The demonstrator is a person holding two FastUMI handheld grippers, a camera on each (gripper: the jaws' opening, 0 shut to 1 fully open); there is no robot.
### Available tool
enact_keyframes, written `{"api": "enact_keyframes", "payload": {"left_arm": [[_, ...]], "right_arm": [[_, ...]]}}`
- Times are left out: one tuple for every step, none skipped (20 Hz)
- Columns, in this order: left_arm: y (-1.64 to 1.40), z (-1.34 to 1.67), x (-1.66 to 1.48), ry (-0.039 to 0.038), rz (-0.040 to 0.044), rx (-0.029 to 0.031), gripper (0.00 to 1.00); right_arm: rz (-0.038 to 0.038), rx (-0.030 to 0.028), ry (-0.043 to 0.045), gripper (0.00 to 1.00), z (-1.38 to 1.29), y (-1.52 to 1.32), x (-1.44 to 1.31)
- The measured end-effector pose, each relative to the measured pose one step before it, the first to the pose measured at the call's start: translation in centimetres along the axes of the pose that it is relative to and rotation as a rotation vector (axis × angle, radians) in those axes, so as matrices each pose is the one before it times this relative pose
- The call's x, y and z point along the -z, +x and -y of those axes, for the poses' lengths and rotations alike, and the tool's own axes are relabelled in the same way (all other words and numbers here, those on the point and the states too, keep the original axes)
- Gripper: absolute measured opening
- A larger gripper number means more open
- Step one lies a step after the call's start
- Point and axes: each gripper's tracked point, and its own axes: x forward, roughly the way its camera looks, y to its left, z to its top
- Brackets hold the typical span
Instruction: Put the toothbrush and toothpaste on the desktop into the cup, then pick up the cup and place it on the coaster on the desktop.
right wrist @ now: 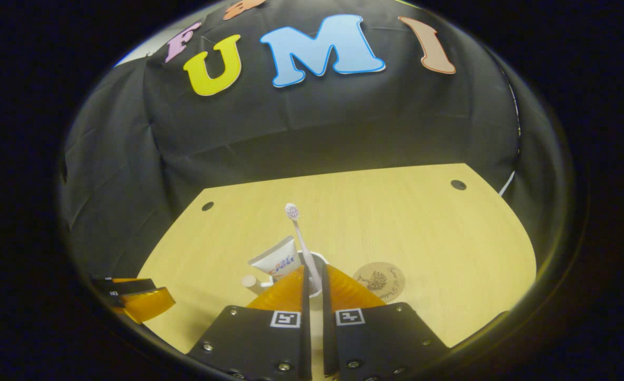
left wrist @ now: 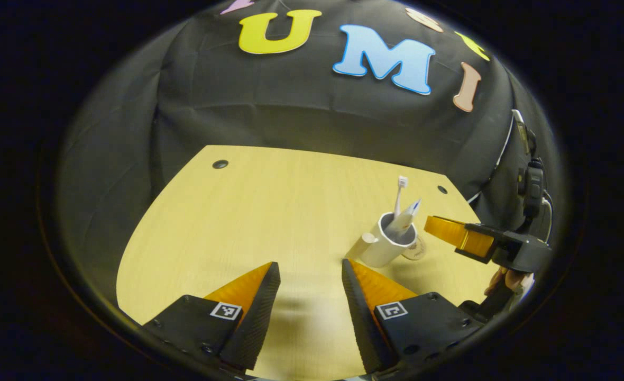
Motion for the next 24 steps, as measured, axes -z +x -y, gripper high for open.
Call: {"api": "enact_keyframes", "payload": {"left_arm": [[0.543,0.656,-0.383,0.02277,0.00140,0.02427,0.78],[0.564,0.609,-0.373,0.02835,-0.00174,0.02681,0.74],[0.723,0.389,-0.270,0.03869,-0.00287,0.01862,0.74],[0.680,0.260,-0.281,0.04109,-0.00481,0.01912,0.73],[0.658,0.437,-0.313,0.03861,-0.00533,0.02515,0.78],[0.610,0.519,-0.298,0.03957,-0.01039,0.03209,0.74],[0.307,0.922,-0.063,0.03527,-0.01970,0.05025,0.78],[0.617,0.818,0.167,0.02989,-0.02643,0.05443,0.81],[1.081,0.393,0.341,0.03118,-0.02671,0.04519,0.81],[0.850,0.279,0.274,0.03346,-0.02376,0.03894,0.82],[1.208,0.290,0.300,0.03764,-0.02736,0.04111,0.82],[0.893,0.185,0.299,0.04217,-0.02720,0.03621,0.82],[0.762,0.081,0.401,0.04569,-0.03365,0.03725,0.80],[0.691,-0.042,0.255,0.04511,-0.03562,0.03084,0.78],[0.599,-0.036,0.513,0.03914,-0.04017,0.03178,0.78],[0.688,-0.223,0.485,0.03654,-0.04432,0.01709,0.78],[0.985,-0.316,0.448,0.03591,-0.03695,0.01048,0.78],[0.850,-0.243,0.394,0.03621,-0.03309,0.01264,0.76],[0.944,-0.098,0.520,0.03441,-0.03857,0.02090,0.75],[0.569,-0.201,0.644,0.03672,-0.04698,0.01813,0.74],[0.531,0.006,0.668,0.03737,-0.04524,0.01539,0.74],[0.247,-0.053,0.406,0.03396,-0.03517,0.00913,0.74],[0.149,-0.240,0.279,0.02535,-0.02609,0.00953,0.73],[0.177,-0.189,0.235,0.02131,-0.01774,0.00584,0.73]], "right_arm": [[-0.00417,0.00064,0.00263,0.10,0.212,-0.215,0.139],[-0.00469,0.00157,0.00442,0.10,0.285,-0.096,0.230],[-0.00348,0.00379,0.00613,0.10,0.295,-0.220,0.209],[-0.00374,0.00717,0.00685,0.10,0.500,-0.220,0.175],[-0.00471,0.00837,0.00763,0.10,0.484,-0.200,0.206],[-0.00447,0.00888,0.00801,0.10,0.528,-0.185,0.142],[-0.00542,0.01004,0.01032,0.10,0.602,-0.266,0.228],[-0.00895,0.00553,0.01383,0.10,0.557,-0.201,0.304],[-0.00652,0.00813,0.01321,0.10,0.549,-0.237,0.232],[-0.00407,0.01221,0.01171,0.10,0.687,-0.378,0.187],[-0.00157,0.01387,0.00977,0.10,0.666,-0.326,0.204],[-0.00372,0.01391,0.00988,0.10,0.758,-0.317,0.257],[-0.00542,0.01405,0.01090,0.10,0.754,-0.361,0.306],[-0.00512,0.01403,0.01358,0.10,0.801,-0.253,0.303],[-0.00378,0.01453,0.01570,0.10,0.787,-0.290,0.283],[-0.00633,0.01277,0.01688,0.10,0.863,-0.296,0.382],[-0.00669,0.00970,0.01790,0.10,0.662,-0.298,0.273],[-0.00545,0.01379,0.01672,0.10,0.780,-0.228,0.310],[-0.00280,0.01573,0.01512,0.10,0.748,-0.310,0.259],[-0.00326,0.01654,0.01348,0.10,0.855,-0.264,0.299],[-0.00335,0.01550,0.01283,0.10,0.801,-0.374,0.318],[-0.00221,0.01543,0.01231,0.10,0.744,-0.188,0.250],[-0.00185,0.01429,0.01181,0.10,0.778,-0.296,0.161],[-0.00275,0.01444,0.01276,0.10,0.737,-0.263,0.156]]}}
